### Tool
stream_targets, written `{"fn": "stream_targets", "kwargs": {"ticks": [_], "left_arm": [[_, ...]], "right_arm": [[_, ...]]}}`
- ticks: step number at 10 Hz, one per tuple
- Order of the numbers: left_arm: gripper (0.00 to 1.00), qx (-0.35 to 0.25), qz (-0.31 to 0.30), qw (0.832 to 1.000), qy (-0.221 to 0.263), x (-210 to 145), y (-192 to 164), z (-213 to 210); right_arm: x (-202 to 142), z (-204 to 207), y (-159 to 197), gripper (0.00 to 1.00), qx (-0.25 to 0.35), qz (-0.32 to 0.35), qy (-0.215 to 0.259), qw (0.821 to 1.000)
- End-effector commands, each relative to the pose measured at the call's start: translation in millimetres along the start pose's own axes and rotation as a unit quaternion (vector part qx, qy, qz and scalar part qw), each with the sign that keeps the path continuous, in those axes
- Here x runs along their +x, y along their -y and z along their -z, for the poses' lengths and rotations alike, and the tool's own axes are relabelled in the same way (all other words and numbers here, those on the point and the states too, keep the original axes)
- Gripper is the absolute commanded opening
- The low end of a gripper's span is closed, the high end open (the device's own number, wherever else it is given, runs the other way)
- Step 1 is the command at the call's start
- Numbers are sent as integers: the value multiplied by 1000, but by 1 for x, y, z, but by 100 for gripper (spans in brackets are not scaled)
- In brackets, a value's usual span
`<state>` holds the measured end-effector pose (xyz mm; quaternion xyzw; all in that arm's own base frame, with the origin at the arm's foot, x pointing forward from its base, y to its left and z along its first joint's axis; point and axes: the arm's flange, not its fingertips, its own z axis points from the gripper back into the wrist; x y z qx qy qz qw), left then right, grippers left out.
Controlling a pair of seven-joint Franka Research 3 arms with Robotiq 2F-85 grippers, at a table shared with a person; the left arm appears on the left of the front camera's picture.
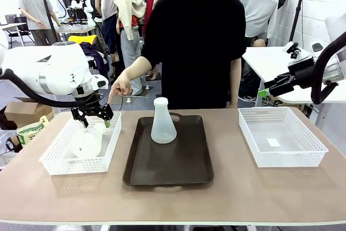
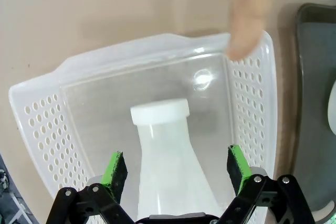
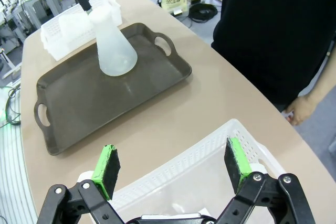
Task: Prepare the laboratory tools.
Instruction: Pick up the Big flask that the person points to.
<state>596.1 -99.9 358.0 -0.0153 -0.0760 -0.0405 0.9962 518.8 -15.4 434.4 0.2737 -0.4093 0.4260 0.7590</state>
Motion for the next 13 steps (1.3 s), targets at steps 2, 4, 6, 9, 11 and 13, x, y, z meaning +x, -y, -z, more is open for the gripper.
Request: {"fn": "stream_targets", "kwargs": {"ticks": [2,4,6,9,11,13], "left_arm": [[100,-4,-17,1000,-15,14,-2,12],[100,3,-22,1000,-16,15,-8,20],[100,6,-22,1000,-18,15,-11,25],[71,-5,-10,1000,-25,14,-14,28],[35,3,-5,1000,-21,12,-11,26],[0,7,-3,1000,-22,11,-9,24]], "right_arm": [[-2,0,-1,100,2,-1,-4,1000],[-2,0,-1,100,2,-1,-4,1000],[-2,0,-1,100,2,-1,-4,1000],[-2,0,-1,100,2,-1,-4,1000],[-2,0,-1,100,2,-1,-4,1000],[-2,0,-1,100,2,-1,-4,1000]]}}
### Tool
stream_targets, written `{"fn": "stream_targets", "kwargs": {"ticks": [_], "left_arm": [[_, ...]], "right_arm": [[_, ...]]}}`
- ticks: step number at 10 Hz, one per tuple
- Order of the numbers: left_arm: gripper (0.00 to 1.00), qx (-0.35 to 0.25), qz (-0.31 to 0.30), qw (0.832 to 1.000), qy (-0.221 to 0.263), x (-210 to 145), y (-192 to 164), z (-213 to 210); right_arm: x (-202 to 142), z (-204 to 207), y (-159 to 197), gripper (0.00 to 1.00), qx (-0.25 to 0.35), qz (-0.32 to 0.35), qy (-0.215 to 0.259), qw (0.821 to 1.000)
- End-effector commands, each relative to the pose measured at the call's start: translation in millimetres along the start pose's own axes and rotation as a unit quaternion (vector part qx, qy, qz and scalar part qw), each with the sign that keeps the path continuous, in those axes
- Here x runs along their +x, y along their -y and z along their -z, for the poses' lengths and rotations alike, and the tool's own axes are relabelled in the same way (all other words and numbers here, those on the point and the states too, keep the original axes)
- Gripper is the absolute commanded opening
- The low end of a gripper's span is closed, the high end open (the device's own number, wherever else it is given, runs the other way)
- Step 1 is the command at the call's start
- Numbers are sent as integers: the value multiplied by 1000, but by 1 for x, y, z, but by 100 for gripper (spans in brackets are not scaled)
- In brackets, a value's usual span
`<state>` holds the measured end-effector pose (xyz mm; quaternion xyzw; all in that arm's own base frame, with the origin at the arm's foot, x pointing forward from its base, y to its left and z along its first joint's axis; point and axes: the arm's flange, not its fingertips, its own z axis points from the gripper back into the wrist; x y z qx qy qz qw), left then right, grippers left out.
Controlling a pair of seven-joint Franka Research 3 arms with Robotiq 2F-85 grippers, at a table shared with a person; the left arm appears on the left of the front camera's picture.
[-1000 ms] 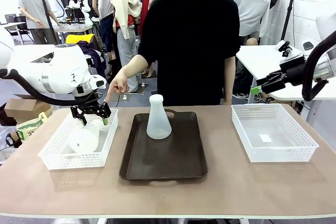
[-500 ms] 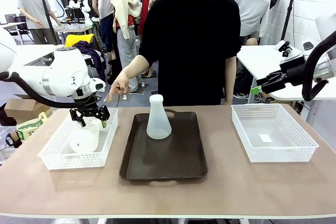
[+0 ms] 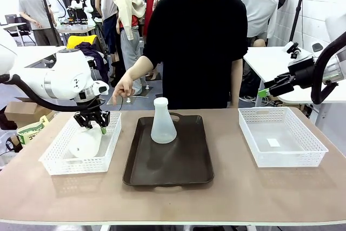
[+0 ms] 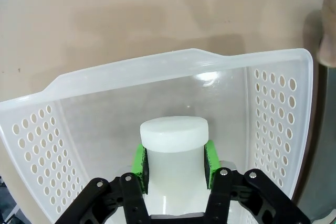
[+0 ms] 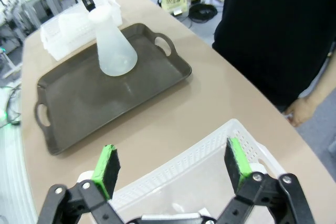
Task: Prepare the laboratory tools.
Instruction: Pick up the Big flask that the person points to.
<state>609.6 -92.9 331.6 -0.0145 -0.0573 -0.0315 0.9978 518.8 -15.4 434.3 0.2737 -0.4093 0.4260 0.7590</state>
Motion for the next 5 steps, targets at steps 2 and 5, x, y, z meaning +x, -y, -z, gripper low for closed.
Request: {"fn": "stream_targets", "kwargs": {"ticks": [2,5], "left_arm": [[0,9,10,1000,-6,1,2,-7],[0,1,3,1000,-3,-1,2,-1]], "right_arm": [[-2,0,-1,100,2,-1,-4,1000],[-2,0,-1,100,2,-1,-4,1000]]}}
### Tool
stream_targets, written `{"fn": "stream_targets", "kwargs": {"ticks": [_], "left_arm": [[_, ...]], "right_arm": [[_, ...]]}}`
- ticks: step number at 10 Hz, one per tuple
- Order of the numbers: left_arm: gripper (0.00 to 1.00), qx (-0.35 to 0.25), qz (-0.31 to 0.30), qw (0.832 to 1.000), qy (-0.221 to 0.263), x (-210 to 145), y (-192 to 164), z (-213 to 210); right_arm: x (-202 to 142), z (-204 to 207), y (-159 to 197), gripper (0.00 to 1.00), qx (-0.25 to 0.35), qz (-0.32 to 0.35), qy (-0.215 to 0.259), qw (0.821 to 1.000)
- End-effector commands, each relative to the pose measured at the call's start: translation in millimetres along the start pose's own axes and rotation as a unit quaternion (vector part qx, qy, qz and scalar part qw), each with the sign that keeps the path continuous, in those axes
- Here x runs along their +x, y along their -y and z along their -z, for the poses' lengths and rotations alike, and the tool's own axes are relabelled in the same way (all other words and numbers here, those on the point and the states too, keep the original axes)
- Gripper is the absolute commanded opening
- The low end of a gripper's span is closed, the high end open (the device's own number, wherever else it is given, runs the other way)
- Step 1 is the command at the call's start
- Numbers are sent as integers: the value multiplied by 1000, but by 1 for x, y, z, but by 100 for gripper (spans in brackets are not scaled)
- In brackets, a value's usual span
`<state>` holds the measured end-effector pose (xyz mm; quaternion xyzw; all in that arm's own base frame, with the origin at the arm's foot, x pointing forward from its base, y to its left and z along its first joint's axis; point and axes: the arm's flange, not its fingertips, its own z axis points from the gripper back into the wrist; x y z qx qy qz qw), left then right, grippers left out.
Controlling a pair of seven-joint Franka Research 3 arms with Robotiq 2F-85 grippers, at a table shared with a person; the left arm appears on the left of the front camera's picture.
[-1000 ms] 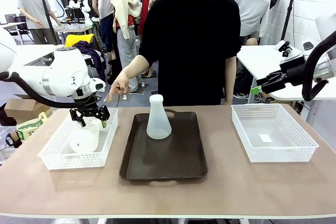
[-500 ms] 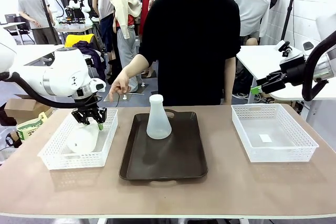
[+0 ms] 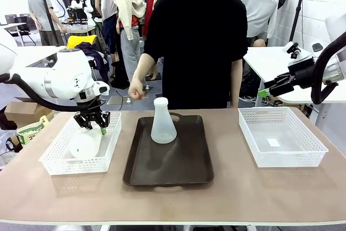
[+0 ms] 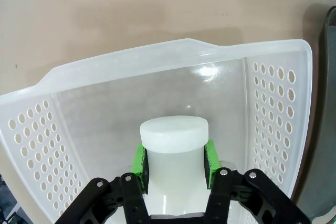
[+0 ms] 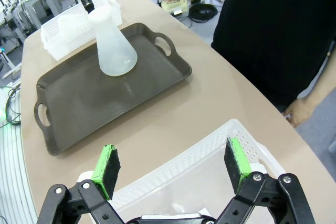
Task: Prepare the laboratory tools.
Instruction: Pick up the Big flask that the person points to, then place the picked Big flask upright in the Handle tray as directed by the person.
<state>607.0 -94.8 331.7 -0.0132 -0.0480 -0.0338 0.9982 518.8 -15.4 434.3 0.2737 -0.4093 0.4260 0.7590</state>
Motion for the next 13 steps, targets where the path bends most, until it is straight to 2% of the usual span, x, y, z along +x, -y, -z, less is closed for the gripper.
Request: {"fn": "stream_targets", "kwargs": {"ticks": [1,13], "left_arm": [[0,0,0,1000,6,1,0,-1],[0,0,0,1000,6,1,0,-1]], "right_arm": [[-2,0,-1,100,2,-1,-4,1000],[-2,0,-1,100,2,-1,-4,1000]]}}
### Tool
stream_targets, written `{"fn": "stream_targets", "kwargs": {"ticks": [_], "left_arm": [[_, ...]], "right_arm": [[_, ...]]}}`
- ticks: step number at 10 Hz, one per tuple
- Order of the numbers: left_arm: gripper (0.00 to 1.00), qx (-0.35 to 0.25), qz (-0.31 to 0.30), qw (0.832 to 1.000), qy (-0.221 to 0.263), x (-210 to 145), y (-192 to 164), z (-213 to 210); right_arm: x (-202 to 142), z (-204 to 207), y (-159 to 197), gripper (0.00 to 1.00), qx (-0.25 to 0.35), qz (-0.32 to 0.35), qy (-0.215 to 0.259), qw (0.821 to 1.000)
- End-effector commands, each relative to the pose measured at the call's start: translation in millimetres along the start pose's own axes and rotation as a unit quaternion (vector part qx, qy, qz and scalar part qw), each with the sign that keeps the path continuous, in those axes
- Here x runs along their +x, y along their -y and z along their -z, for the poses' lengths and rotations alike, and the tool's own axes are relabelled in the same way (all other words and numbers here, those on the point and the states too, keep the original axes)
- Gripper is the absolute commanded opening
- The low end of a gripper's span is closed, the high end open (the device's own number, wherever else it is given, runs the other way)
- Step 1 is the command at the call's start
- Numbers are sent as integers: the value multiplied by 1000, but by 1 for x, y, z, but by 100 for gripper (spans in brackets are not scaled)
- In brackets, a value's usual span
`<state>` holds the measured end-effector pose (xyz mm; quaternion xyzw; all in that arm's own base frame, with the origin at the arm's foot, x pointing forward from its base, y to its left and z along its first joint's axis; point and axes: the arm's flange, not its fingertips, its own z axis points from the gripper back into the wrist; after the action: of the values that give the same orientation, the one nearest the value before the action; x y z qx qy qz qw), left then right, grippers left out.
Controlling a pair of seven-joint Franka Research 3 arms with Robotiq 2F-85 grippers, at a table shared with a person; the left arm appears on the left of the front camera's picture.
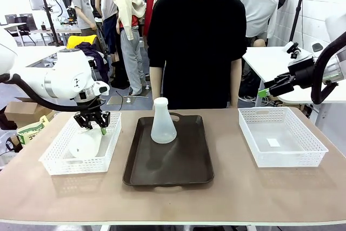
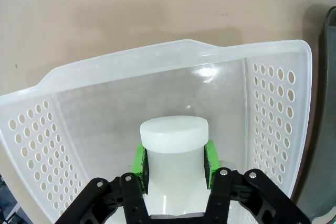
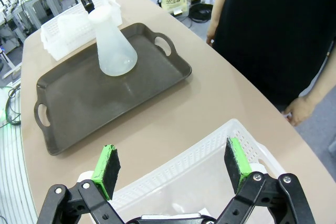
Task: Prepare the laboratory tools.
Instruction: Place the picked Big flask upright in the Handle tray as directed by the person.
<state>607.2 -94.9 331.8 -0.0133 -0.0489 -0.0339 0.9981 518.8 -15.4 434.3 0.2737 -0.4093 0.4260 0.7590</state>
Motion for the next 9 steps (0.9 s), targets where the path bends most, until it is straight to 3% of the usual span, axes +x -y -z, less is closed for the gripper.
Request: {"fn": "stream_targets", "kwargs": {"ticks": [1,6,9], "left_arm": [[0,0,0,1000,6,1,0,0],[0,0,0,1000,0,0,0,0],[0,-12,7,1000,-1,-10,-12,-36]], "right_arm": [[-2,0,-1,100,2,-1,-4,1000],[-2,0,-1,100,2,-1,-4,1000],[-2,0,-1,100,2,-1,-4,1000]]}}
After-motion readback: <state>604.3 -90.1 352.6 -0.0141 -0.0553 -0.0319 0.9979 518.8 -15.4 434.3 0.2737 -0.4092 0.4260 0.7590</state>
